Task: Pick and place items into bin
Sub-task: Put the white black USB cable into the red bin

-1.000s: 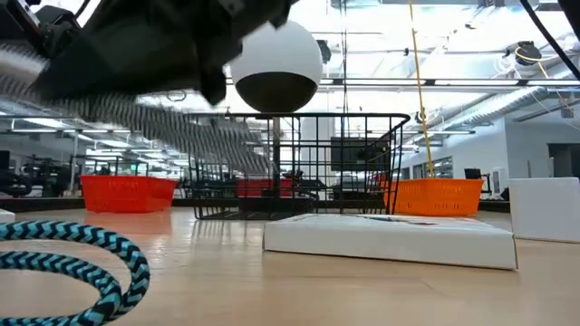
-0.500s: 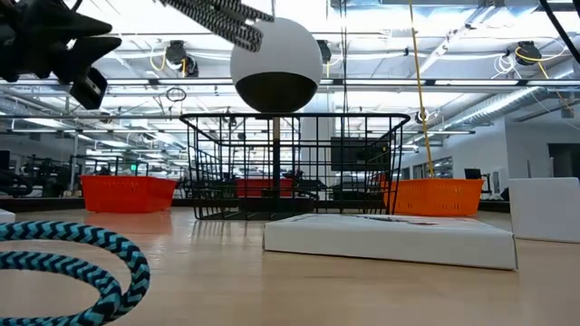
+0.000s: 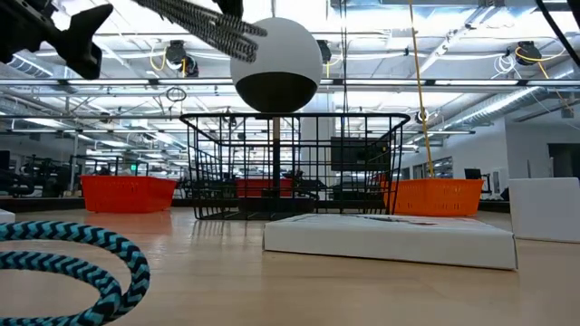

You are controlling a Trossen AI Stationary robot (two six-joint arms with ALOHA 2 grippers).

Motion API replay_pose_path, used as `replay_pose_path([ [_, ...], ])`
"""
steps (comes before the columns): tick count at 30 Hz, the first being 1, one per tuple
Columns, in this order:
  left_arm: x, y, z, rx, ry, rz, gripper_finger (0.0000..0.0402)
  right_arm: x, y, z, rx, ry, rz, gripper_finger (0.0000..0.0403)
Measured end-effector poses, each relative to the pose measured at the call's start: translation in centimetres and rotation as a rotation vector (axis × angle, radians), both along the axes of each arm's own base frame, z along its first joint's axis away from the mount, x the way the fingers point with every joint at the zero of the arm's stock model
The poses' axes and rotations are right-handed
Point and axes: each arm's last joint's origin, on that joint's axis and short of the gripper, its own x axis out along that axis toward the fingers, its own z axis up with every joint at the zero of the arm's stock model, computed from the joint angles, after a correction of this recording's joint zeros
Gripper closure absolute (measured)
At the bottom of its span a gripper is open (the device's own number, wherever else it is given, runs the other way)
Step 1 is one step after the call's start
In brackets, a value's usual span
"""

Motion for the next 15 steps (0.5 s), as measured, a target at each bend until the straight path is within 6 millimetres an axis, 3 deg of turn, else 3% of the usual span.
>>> replay_pose_path([
  [6, 0.1, -0.4, -0.3, 0.093, 0.017, 0.019, 0.0108, 0.1, -2.6, 1.4, -0.026, -0.037, -0.107, 0.0387],
  [11, 0.4, -0.2, -0.4, 0.079, 0.049, 0.130, 0.0108, 0.0, -4.4, 3.4, -0.008, -0.098, -0.145, 0.0387],
  [15, 0.6, -0.2, -0.4, 0.075, 0.051, 0.164, 0.0108, 0.4, -5.5, 3.7, 0.007, -0.142, -0.166, 0.0387],
])
